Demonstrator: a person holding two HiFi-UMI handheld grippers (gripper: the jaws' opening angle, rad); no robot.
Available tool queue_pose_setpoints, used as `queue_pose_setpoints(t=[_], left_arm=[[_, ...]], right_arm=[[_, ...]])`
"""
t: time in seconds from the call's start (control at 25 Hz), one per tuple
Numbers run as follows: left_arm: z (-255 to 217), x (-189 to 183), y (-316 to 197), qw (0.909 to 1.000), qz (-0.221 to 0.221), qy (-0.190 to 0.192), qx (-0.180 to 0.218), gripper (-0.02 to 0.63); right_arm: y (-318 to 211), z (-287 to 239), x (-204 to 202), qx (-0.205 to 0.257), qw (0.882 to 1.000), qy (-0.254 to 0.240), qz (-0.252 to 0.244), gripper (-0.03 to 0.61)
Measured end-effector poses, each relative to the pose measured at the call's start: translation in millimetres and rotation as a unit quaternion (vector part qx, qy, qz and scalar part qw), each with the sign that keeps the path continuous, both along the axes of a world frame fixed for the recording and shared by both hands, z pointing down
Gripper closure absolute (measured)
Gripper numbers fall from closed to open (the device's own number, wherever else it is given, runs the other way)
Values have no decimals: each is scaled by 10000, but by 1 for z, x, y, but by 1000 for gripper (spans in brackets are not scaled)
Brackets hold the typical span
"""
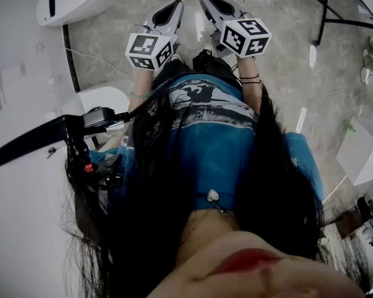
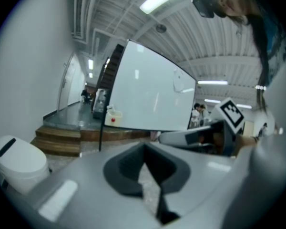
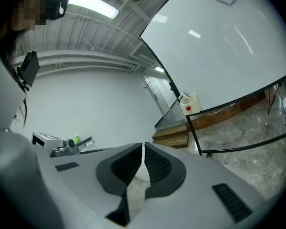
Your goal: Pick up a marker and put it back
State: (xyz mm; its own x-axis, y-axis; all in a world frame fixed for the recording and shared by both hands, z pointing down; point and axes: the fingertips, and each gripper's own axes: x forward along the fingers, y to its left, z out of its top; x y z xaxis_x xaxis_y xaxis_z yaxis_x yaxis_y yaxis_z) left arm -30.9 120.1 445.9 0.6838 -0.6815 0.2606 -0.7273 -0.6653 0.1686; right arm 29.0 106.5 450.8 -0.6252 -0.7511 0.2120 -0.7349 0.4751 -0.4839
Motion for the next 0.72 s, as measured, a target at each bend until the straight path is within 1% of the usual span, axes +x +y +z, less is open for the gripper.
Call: queue_pose_setpoints(t=[0.16, 0.36, 0.56, 0.64, 0.72], left_arm=[[-5, -29, 15, 9999, 81, 81, 54, 614], [-10, -73, 33, 9996, 215, 171, 85, 614], [-10, -135, 67, 9984, 461, 314, 129, 614], [-7, -149, 76, 9979, 538, 338, 114, 614], [-3, -152, 81, 9975, 607, 347, 92, 614]], right_arm=[[16, 3, -27, -118, 9998, -74, 169, 552], [40, -4, -72, -82, 9993, -16, 367, 552], [76, -5, -140, -25, 9986, 151, 509, 554], [86, -4, -155, -22, 9982, 183, 575, 552], [94, -1, -158, -34, 9977, 202, 644, 552]])
